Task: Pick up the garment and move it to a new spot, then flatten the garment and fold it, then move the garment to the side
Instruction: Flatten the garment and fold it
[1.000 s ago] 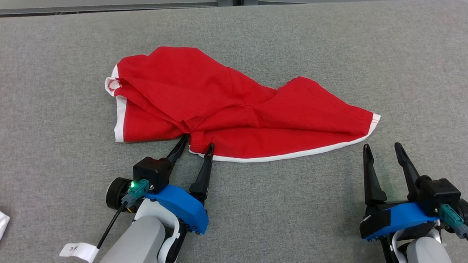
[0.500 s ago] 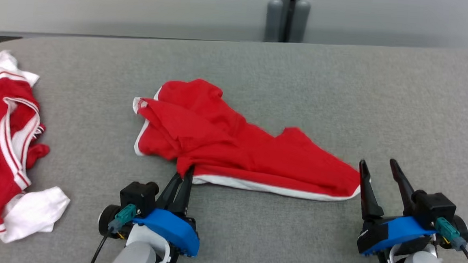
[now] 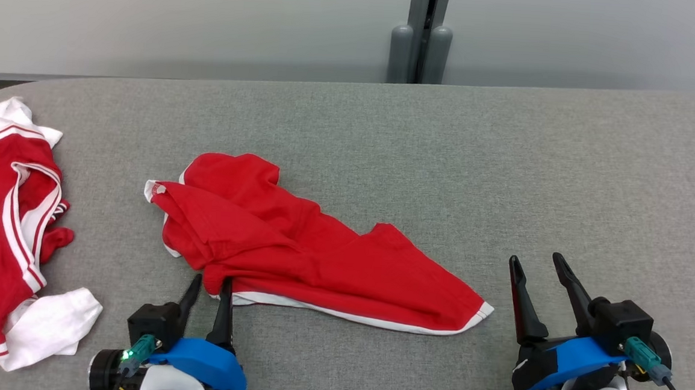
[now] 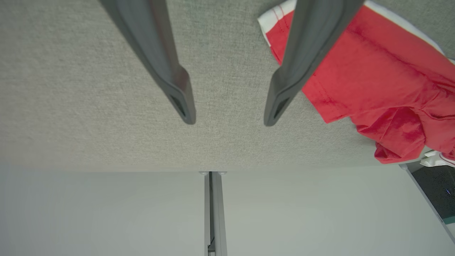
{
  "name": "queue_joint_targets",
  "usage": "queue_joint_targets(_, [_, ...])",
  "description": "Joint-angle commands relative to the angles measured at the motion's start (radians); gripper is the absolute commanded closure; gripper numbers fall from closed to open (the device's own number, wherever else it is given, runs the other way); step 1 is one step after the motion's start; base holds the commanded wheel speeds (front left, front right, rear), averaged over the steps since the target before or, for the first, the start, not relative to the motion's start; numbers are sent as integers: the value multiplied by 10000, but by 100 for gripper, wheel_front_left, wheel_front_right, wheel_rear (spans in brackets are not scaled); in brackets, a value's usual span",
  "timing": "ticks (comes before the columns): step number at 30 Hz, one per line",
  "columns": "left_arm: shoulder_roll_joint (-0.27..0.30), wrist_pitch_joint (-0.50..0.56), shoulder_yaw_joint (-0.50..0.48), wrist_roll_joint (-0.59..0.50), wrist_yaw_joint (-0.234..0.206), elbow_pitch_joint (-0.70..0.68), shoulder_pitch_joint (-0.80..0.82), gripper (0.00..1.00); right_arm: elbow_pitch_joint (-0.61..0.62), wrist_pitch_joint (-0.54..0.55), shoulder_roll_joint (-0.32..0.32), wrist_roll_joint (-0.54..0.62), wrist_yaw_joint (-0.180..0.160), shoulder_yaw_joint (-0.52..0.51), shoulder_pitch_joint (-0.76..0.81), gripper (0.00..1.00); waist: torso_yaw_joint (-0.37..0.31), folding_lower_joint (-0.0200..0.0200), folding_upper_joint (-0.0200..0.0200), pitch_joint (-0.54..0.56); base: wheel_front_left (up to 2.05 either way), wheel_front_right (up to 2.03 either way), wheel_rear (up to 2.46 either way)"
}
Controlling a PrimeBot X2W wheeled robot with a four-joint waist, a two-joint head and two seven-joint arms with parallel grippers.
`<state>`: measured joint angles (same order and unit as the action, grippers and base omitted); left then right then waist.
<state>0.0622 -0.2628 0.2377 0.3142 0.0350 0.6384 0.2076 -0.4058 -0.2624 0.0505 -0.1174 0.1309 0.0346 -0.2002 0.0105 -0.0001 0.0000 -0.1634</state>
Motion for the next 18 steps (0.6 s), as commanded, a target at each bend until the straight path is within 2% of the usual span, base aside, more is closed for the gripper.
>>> queue_joint_targets(1, [59,-31,-250,-145,-157,-187,-125,0,40,-32,14,-44,-3,61,173,0,-186,1,0,165,0,0,0])
queue_joint_targets(5, [5,-31,-811,-508,-462,-698,-504,0,162,-32,14,28,-1,191,356,0,-392,1,0,457,0,0,0])
queue_joint_targets(18, [-116,-31,-1061,-885,-319,-1099,-1604,0,87,-32,13,74,-1,609,1006,0,-473,1,0,1238,0,0,0])
